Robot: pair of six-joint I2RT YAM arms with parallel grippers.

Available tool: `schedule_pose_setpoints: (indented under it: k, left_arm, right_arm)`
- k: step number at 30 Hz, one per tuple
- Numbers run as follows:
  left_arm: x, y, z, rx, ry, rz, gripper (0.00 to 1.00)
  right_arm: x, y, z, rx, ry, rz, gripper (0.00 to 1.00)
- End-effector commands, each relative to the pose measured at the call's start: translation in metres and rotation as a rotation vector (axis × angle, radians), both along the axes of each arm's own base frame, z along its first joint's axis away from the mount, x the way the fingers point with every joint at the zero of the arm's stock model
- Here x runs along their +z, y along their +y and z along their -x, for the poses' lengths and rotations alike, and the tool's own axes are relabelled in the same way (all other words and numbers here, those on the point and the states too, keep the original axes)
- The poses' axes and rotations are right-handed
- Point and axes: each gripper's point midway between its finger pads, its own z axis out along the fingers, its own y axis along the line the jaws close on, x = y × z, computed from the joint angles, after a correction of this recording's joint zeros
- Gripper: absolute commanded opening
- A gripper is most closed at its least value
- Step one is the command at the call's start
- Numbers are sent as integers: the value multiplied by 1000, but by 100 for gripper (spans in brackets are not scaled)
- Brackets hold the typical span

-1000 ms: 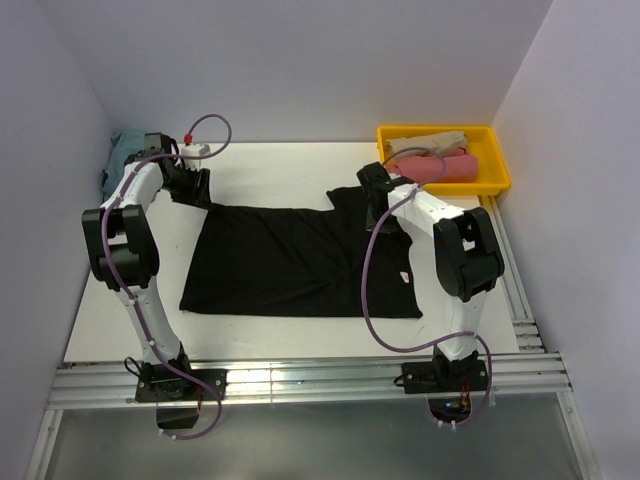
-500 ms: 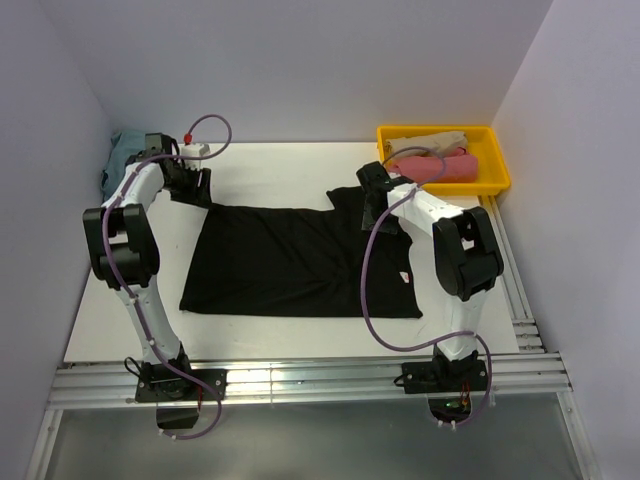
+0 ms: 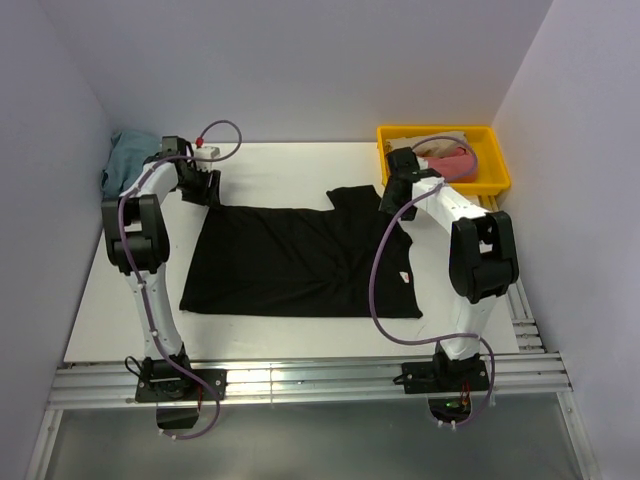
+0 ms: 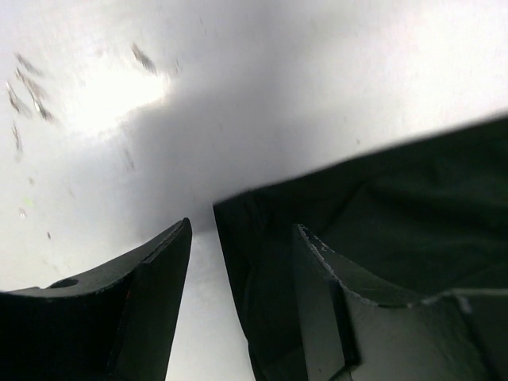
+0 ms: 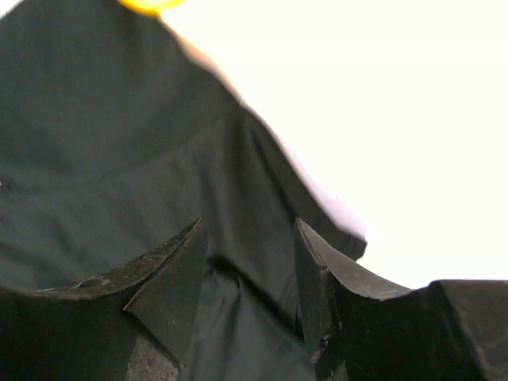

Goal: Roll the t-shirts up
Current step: Fold the tshirt

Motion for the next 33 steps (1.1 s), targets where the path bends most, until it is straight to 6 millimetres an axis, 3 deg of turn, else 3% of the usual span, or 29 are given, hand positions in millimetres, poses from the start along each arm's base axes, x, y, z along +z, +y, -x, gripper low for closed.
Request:
schedule_pose_setpoints:
  k: [1, 8, 15, 22, 33]
  left_arm:
    - [2, -4, -19, 18, -38, 0, 58]
    - [-3, -5, -21, 30, -34, 0, 56]
    - [-4, -4, -21, 28, -29, -2, 52]
    - [-1, -6, -23, 28, -29, 7, 41]
    - [6, -9, -27, 27, -35, 16, 26]
  right_arm:
    - [11, -1, -35, 8, -93, -55, 55]
    - [-7, -8, -65, 27, -130, -120, 59]
    - [-18, -1, -94, 52, -132, -130, 62]
    - [-30, -9, -94, 26, -57, -87, 53]
    - [-31, -3, -96, 63, -43, -101, 38]
